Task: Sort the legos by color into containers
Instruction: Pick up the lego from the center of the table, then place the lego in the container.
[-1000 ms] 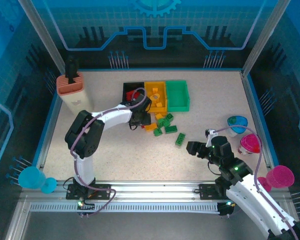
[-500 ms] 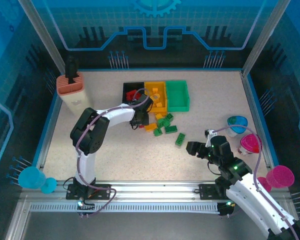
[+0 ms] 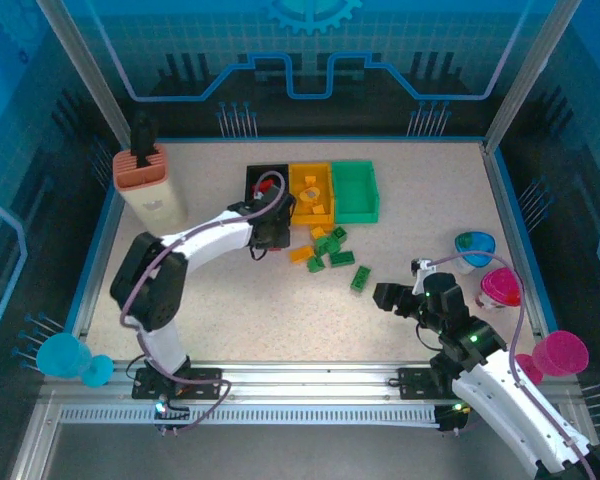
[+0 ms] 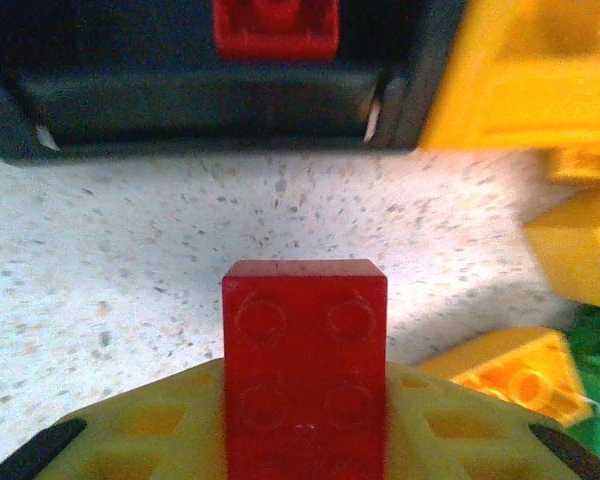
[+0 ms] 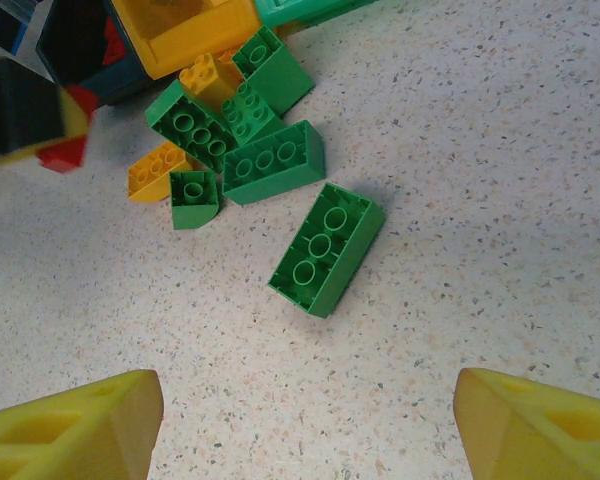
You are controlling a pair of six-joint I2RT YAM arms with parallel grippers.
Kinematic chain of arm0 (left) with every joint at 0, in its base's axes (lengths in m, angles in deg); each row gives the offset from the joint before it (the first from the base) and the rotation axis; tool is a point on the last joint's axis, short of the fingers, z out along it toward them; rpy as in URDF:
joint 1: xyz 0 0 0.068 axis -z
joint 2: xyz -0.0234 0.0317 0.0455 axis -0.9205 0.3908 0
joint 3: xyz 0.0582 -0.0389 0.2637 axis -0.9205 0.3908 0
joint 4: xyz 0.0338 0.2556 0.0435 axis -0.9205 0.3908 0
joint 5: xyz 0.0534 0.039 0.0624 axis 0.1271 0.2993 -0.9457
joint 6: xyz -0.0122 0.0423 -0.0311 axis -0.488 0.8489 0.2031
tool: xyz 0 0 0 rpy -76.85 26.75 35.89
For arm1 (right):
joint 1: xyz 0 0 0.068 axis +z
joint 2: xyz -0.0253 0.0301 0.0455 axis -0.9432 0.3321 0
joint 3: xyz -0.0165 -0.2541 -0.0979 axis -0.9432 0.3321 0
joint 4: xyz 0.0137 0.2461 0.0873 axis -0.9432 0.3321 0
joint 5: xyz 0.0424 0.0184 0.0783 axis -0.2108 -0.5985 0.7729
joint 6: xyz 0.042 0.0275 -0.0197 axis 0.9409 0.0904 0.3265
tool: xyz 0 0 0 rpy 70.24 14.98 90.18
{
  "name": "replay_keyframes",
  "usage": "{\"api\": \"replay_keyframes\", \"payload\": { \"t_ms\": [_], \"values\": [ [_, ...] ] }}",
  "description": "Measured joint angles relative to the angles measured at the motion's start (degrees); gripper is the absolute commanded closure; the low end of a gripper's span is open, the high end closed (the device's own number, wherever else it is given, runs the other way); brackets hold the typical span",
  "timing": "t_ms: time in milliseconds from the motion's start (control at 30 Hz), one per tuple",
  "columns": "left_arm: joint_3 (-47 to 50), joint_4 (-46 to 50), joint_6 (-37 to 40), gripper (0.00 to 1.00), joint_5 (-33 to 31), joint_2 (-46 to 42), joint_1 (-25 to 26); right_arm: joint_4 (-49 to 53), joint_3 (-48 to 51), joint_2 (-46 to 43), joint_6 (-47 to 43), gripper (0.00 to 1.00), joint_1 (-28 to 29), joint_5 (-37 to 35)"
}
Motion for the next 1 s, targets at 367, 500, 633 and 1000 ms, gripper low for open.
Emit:
{"api": "replay_keyframes", "payload": {
  "t_ms": [367, 500, 633, 1000],
  "values": [
    [-14.19, 2.14, 4.55, 0.62, -0.11, -1.18, -7.56, 0.44, 0.0, -1.36, 0.02, 0.23, 0.0, 0.02],
    [-21.2, 2.86, 6.1, 0.61, 0.7, 5.16, -9.77, 2.4, 0.0, -4.04, 0.02, 0.23, 0.0, 0.0],
    [-25.86, 4.28, 6.99, 0.55, 1.38, 10.97, -10.69, 4.74, 0.0, -6.21, 0.02, 0.23, 0.0, -0.04],
    [-24.87, 5.7, 7.41, 0.23, 4.31, 8.57, -10.99, 8.09, -0.09, -6.95, -0.02, 0.2, -0.04, -0.22]
  ]
}}
